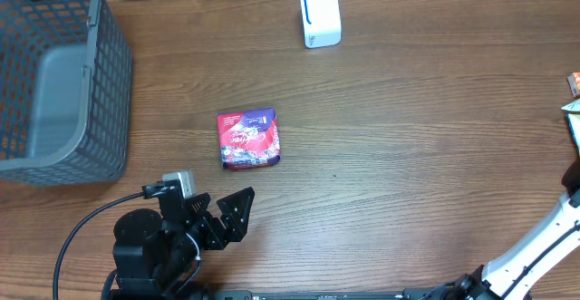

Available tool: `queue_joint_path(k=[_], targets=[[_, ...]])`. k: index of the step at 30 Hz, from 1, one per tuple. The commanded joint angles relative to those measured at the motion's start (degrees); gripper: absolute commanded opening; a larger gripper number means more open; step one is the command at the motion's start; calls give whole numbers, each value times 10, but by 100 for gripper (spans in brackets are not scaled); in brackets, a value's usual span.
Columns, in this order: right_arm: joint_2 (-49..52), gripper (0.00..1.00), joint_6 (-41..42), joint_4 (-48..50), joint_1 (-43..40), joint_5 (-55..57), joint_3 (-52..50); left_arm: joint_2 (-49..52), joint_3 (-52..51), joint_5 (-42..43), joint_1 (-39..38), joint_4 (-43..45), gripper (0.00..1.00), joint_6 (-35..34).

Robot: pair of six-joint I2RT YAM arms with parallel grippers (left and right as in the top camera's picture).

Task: Scan the item barcode
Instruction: 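Move the right gripper back toward the purple pouch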

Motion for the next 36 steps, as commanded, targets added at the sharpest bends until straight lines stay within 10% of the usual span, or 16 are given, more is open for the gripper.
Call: queue_joint_path(k=[1,10,19,36], targets=[[-1,91,0,-10,21,-108,-2,-2,3,4,2,1,100,-6],[-1,97,-80,-73,141,-382,-2,-2,3,4,2,1,100,-6],[-1,100,-200,-141,378,-401,-3,-2,3,4,2,1,100,-6],[-1,98,-28,59,715,-401,-206,-2,3,4,2,1,100,-6]])
